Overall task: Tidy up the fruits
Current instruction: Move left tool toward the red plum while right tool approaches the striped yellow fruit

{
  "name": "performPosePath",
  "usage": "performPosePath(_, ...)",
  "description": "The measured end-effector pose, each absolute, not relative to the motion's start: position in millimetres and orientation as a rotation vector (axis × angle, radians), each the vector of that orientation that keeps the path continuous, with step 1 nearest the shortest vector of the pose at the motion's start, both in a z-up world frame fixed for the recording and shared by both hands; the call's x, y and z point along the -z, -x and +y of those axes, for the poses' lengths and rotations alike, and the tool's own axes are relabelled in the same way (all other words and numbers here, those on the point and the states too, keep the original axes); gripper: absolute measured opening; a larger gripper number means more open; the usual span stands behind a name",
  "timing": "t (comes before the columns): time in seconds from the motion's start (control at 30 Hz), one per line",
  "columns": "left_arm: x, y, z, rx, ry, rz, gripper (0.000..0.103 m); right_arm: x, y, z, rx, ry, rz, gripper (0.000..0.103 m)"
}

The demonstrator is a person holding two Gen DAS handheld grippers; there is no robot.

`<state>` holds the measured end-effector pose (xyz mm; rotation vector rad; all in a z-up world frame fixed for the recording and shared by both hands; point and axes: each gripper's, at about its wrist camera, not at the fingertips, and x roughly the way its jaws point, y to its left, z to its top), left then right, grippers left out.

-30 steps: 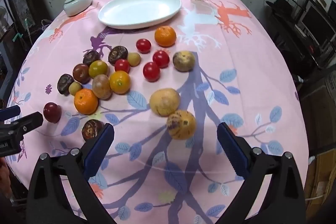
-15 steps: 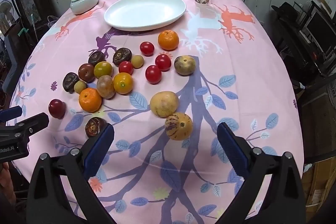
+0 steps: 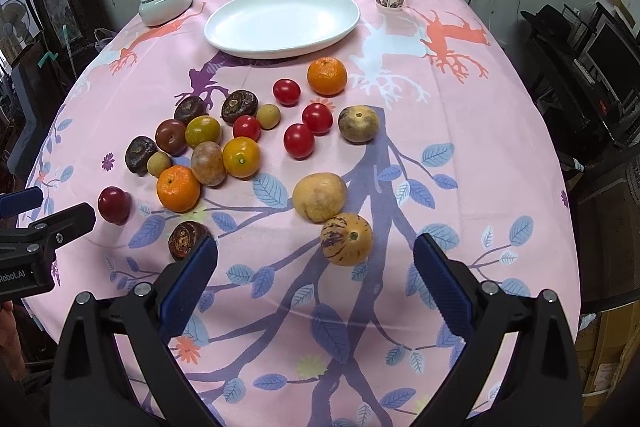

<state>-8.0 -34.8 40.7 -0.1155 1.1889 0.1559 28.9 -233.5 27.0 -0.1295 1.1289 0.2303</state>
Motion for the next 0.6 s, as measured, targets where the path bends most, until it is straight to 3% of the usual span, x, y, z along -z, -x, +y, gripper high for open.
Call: performPosePath(0.6,-37.1,6.6,-33.8,-0.147,0.121,1.194,0.101,-22.3,-29.3,-233.7,-0.229,0.125,1.152,0.099)
